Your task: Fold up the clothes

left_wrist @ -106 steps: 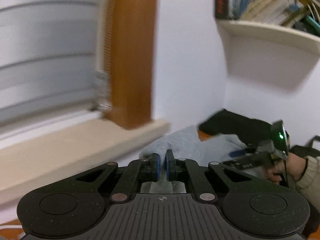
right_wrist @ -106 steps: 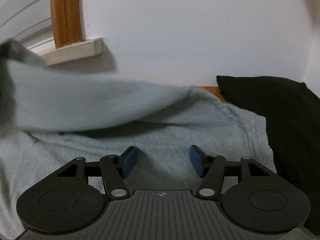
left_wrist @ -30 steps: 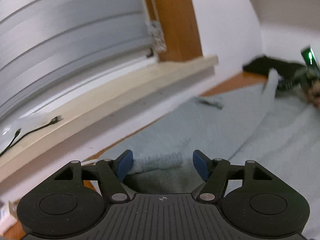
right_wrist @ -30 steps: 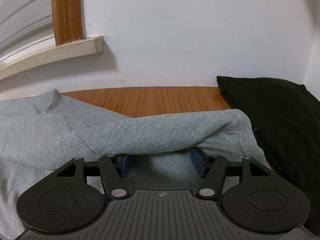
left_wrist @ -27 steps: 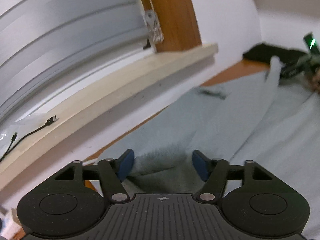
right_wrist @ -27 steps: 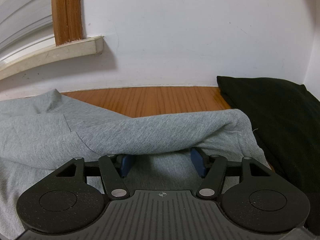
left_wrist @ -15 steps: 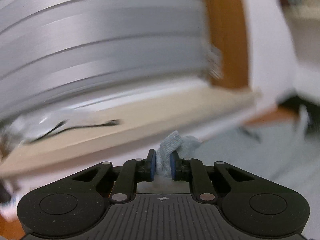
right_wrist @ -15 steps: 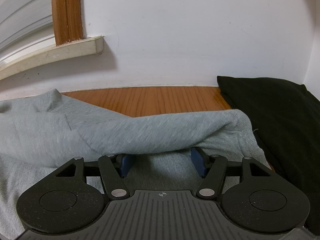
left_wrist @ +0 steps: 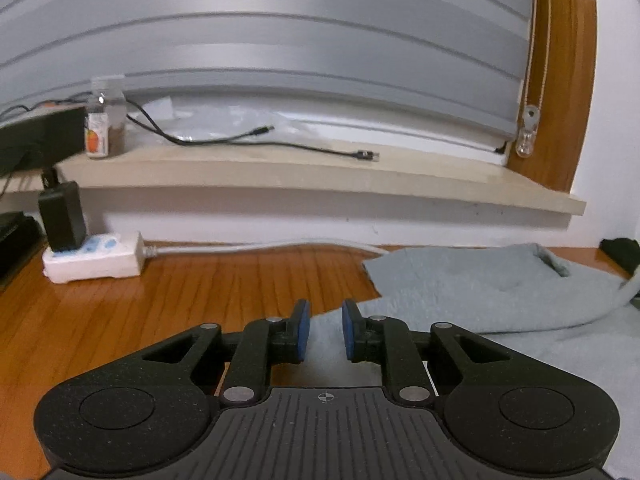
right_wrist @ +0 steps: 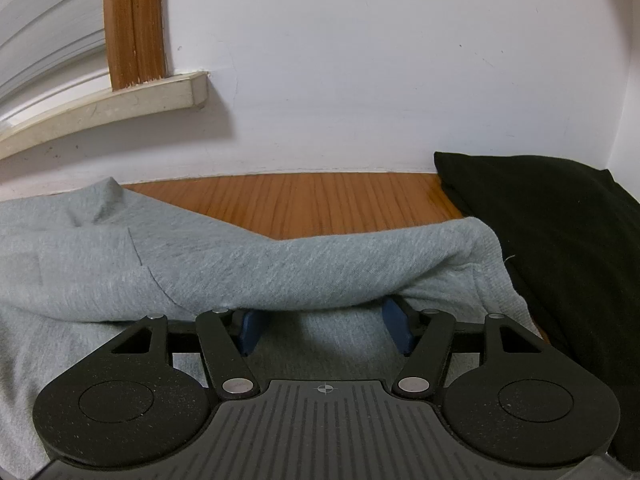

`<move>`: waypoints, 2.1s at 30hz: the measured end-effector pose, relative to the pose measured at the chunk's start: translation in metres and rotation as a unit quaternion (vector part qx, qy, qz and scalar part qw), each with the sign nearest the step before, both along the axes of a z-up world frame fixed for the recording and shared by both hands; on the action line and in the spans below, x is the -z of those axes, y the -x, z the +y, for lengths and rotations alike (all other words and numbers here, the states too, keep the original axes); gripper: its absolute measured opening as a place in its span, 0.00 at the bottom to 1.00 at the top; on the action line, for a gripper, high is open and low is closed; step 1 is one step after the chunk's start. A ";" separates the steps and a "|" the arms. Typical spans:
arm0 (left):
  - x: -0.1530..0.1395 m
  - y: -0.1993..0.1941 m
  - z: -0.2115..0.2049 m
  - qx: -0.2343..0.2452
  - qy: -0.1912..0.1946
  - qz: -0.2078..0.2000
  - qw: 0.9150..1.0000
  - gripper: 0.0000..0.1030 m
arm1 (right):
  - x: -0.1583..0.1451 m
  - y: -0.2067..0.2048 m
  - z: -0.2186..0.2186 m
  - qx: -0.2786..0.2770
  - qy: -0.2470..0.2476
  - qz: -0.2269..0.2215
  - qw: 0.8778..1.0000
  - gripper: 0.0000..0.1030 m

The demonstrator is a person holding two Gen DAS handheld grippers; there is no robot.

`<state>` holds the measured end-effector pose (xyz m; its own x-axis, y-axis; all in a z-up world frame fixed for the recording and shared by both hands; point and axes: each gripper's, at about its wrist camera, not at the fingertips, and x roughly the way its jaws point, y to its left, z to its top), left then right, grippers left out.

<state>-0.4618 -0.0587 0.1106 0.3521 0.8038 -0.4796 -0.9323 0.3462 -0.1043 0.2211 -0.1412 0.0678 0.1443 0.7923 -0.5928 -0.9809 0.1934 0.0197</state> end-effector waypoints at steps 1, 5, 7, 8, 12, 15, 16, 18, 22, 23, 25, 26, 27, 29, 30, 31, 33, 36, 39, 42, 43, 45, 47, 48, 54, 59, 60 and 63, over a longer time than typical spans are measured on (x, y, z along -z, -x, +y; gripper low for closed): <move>-0.004 -0.001 -0.001 -0.002 -0.006 -0.001 1.000 0.18 | 0.000 0.000 0.000 0.000 0.000 0.000 1.000 0.60; -0.018 -0.006 -0.009 -0.002 -0.028 -0.007 1.000 0.29 | 0.000 0.000 0.000 0.000 0.000 0.000 1.000 0.60; -0.021 -0.016 -0.008 0.011 -0.031 -0.008 0.999 0.29 | 0.000 0.000 0.000 0.000 0.000 0.001 1.000 0.60; -0.021 -0.023 -0.009 0.023 -0.031 -0.007 0.999 0.29 | 0.000 0.000 0.000 0.000 0.000 0.001 1.000 0.60; -0.017 -0.065 -0.013 0.085 -0.024 0.006 0.996 0.29 | 0.001 -0.001 0.000 -0.001 0.000 0.001 1.000 0.60; -0.008 -0.105 -0.016 0.137 -0.015 0.025 0.990 0.29 | 0.001 0.000 -0.001 -0.001 0.000 0.001 1.000 0.60; -0.004 -0.115 -0.016 0.148 -0.014 0.033 0.988 0.29 | 0.001 0.000 -0.001 -0.001 0.000 0.001 1.000 0.60; 0.004 -0.135 -0.015 0.169 -0.011 0.048 0.984 0.29 | 0.001 0.000 0.000 -0.001 0.000 0.001 1.000 0.60; 0.019 -0.175 -0.013 0.212 -0.005 0.079 0.974 0.29 | 0.001 0.001 -0.001 -0.001 0.001 0.003 1.000 0.60; 0.023 -0.185 -0.012 0.222 -0.004 0.087 0.971 0.29 | 0.001 0.001 -0.001 -0.001 0.001 0.003 1.000 0.60; 0.031 -0.205 -0.011 0.243 -0.001 0.102 0.965 0.29 | 0.001 0.000 0.000 -0.001 0.001 0.004 1.000 0.60; 0.034 -0.215 -0.010 0.254 0.001 0.109 0.961 0.29 | 0.001 0.000 -0.001 -0.001 0.001 0.004 1.000 0.60; 0.038 -0.225 -0.010 0.264 0.002 0.117 0.957 0.29 | 0.001 0.000 -0.001 -0.002 0.001 0.004 1.000 0.60; 0.044 -0.241 -0.007 0.280 0.005 0.129 0.951 0.29 | 0.000 0.000 -0.001 -0.002 0.001 0.005 1.000 0.60; 0.044 -0.243 -0.006 0.282 0.005 0.130 0.951 0.29 | 0.000 -0.001 -0.001 -0.002 0.001 0.005 1.000 0.60; 0.044 -0.243 -0.006 0.284 0.004 0.131 0.950 0.29 | 0.000 -0.001 -0.001 -0.002 0.001 0.005 1.000 0.60; 0.043 -0.246 -0.004 0.288 -0.002 0.136 0.948 0.27 | 0.000 -0.001 -0.001 -0.002 0.001 0.005 1.000 0.60; 0.039 -0.248 -0.002 0.297 -0.009 0.138 0.945 0.05 | 0.000 -0.001 -0.001 -0.001 0.001 0.004 1.000 0.60; 0.030 -0.243 -0.004 0.299 -0.024 0.127 0.945 0.01 | 0.000 -0.002 -0.001 0.000 0.002 0.003 1.000 0.61; 0.013 -0.230 -0.015 0.291 -0.061 0.107 0.949 0.01 | -0.001 -0.003 -0.001 0.008 0.001 0.003 1.000 0.61; 0.007 -0.226 -0.020 0.297 -0.065 0.099 0.947 0.01 | 0.000 -0.003 -0.001 0.011 0.001 0.003 1.000 0.62; -0.005 -0.220 -0.033 0.310 -0.071 0.088 0.944 0.01 | 0.000 -0.006 -0.003 0.017 -0.003 0.007 1.000 0.62; -0.014 -0.214 -0.045 0.324 -0.075 0.082 0.939 0.01 | -0.002 -0.011 -0.007 0.025 -0.014 0.019 0.999 0.59; -0.017 -0.211 -0.051 0.330 -0.075 0.079 0.938 0.01 | -0.004 -0.014 -0.011 0.029 -0.023 0.028 0.999 0.58; -0.020 -0.198 -0.062 0.353 -0.038 0.063 0.933 0.01 | -0.018 -0.035 -0.039 0.037 -0.054 0.074 0.995 0.38; -0.012 -0.204 -0.056 0.348 -0.025 0.074 0.934 0.01 | -0.011 -0.040 -0.046 0.043 -0.044 0.088 0.994 0.38; -0.012 -0.207 -0.054 0.348 -0.024 0.073 0.934 0.01 | -0.010 -0.041 -0.046 0.044 -0.044 0.091 0.994 0.38; -0.015 -0.213 -0.051 0.351 -0.026 0.071 0.933 0.01 | -0.012 -0.041 -0.049 0.045 -0.048 0.091 0.994 0.38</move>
<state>-0.2484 -0.1100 0.1253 0.7366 0.4231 -0.5277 -0.4777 0.8777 0.0369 0.2617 -0.1905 0.0794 0.1142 0.8355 -0.5376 -0.9383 0.2684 0.2179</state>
